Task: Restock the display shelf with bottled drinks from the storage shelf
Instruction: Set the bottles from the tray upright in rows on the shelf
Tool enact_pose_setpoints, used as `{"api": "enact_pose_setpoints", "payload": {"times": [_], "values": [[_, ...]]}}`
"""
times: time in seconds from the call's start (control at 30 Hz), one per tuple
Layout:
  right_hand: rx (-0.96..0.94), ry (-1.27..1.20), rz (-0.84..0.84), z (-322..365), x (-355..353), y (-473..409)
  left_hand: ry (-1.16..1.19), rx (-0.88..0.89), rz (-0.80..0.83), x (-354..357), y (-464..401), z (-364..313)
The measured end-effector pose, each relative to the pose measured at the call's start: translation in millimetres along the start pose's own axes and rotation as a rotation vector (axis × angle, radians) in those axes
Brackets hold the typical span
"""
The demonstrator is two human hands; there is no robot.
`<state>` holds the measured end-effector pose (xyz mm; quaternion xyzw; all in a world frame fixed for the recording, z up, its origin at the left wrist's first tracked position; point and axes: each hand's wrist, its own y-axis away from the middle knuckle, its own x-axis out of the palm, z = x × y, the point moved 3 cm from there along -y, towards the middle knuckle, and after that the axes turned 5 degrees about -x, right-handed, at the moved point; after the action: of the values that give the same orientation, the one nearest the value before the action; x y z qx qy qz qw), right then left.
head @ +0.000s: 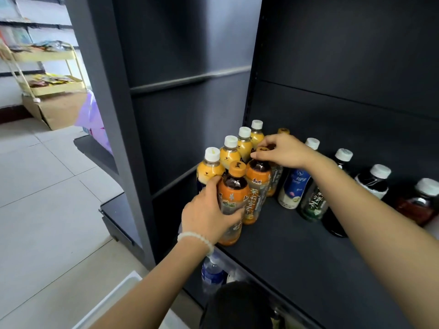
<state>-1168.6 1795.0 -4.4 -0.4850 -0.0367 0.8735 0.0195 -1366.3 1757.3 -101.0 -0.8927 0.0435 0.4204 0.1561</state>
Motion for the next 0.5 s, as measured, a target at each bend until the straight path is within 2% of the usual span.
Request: {"api": "enact_pose_setpoints", "payload": {"times": [0.17,0.3,0.5], "values": [[-0.025,0.024,-0.049,4.7,0.3,4.2,-0.053,0.142,-0.108,-20.5,-6.2,-19.1],[-0.015,0.043,-0.108,7.7,2.2,8.3,-0.158,0.152,-0.112,-34.6,-25.4,-38.0],[0.005,0.035,-0.139,11.1,4.5,12.7,-0.277,0.162,0.078,-50.6,-54.1,-47.2]]}}
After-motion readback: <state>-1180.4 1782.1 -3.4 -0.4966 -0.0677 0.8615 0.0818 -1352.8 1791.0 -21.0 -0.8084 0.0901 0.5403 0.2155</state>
